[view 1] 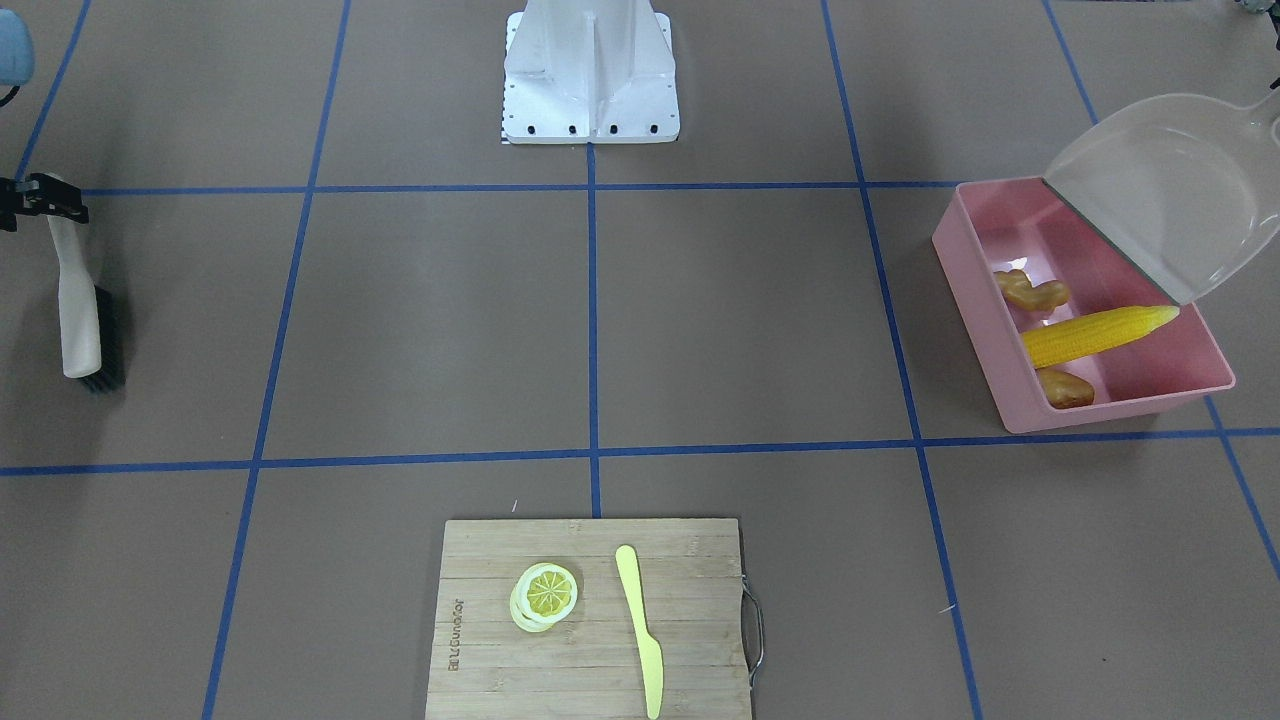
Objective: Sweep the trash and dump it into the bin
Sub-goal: 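Tilt the dustpan with the left gripper to dump the produce into the pink bin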
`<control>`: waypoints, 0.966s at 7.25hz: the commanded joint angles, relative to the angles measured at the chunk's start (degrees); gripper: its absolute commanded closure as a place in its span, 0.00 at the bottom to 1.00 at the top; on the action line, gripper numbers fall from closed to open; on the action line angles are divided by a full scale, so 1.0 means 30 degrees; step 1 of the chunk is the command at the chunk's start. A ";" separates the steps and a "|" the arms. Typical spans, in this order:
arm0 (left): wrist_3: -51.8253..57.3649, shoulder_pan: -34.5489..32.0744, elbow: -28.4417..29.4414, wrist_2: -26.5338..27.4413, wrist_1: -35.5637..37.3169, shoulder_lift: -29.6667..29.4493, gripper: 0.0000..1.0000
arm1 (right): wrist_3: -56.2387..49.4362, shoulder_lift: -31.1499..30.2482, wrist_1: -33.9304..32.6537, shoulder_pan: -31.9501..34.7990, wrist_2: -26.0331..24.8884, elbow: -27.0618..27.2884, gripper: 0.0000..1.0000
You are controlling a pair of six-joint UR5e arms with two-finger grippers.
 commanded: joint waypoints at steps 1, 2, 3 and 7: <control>0.1486 -0.0303 -0.1118 -0.0152 0.0188 0.0250 1.00 | -0.0042 0.0979 0.0123 0.2251 -0.0081 0.0170 0.00; 0.1899 -0.0303 -0.1819 -0.0181 0.0739 0.0397 1.00 | -0.0042 0.2058 0.0182 0.4238 -0.0401 0.0286 0.00; 0.2164 -0.0274 -0.1971 -0.0298 0.0687 0.0341 1.00 | -0.0042 0.3113 0.0183 0.6259 -0.0549 0.0287 0.00; 0.0625 0.2528 -0.1680 -0.2903 -0.5388 -0.0275 1.00 | -0.4112 0.4006 -0.0372 0.9843 -0.3571 -0.0326 0.00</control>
